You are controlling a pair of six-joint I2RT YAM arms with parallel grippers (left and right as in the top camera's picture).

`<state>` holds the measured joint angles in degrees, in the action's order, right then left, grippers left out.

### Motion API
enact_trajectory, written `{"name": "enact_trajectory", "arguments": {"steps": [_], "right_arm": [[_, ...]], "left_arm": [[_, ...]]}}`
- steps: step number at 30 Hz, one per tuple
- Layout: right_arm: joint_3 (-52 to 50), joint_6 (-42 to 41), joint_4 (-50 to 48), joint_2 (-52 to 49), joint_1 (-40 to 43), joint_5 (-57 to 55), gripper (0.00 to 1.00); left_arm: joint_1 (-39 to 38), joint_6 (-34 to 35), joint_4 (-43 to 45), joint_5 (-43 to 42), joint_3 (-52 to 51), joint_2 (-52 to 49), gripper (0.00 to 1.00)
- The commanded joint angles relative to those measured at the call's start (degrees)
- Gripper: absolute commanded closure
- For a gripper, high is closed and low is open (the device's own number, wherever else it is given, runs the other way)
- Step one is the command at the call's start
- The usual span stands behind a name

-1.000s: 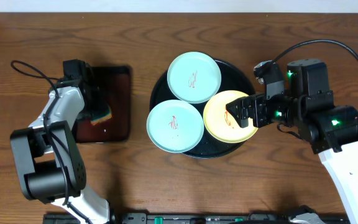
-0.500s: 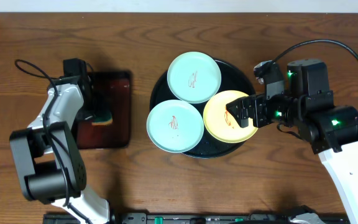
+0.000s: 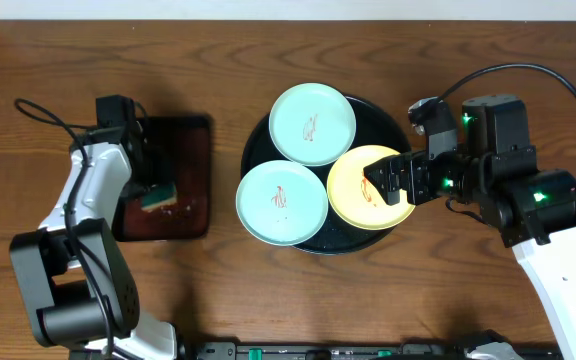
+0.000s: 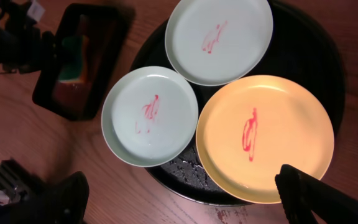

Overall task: Clean dirty plates on tray and stack at the side
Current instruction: 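Grasp the green sponge with the left gripper and lift it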

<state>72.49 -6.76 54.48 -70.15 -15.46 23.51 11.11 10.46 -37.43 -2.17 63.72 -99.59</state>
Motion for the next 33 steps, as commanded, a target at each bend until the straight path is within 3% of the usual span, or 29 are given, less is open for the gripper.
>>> {"name": "enact_trajectory", "arguments": {"steps": [1,3,7,11,16,21,24,33], "right_arm": [[0.8,0.2,0.0,-0.4,-0.4,-0.1,0.05],[0.8,0.2,0.0,-0.4,-0.4,-0.2,0.05],[0.8,0.2,-0.1,-0.4,-0.4,-0.1,0.05],[0.8,0.2,0.0,-0.4,-0.4,-0.2,0.05],[0.7,0.2,0.0,-0.4,-0.4,-0.9,0.07],[-0.3,-0.9,0.0,-0.7,-0.4,-3.6,0.15],[-1.2,-1.5,0.5,-2.2,-0.7,-3.5,0.26],[-1.8,-4.0,0.4,-14.6,-8.5,-1.0,0.41]], "left_arm": [[0.2,-0.2,2.4,3.9,-2.9,-2.1,0.4],[0.2,0.0,5.1,3.9,-4.1,-3.5,0.41],[0.2,1.0,7.1,1.6,-4.4,-6.9,0.55],[0.1,1.0,7.0,0.3,-4.4,-8.7,0.92],[0.1,1.0,3.6,-1.3,-2.6,-7.6,0.92],[0.1,1.0,-4.0,-1.9,2.6,-4.1,0.93],[0.1,0.9,-7.6,-4.5,5.1,-1.0,0.93],[-0.3,0.0,-14.2,-12.8,6.9,11.6,0.92]]}}
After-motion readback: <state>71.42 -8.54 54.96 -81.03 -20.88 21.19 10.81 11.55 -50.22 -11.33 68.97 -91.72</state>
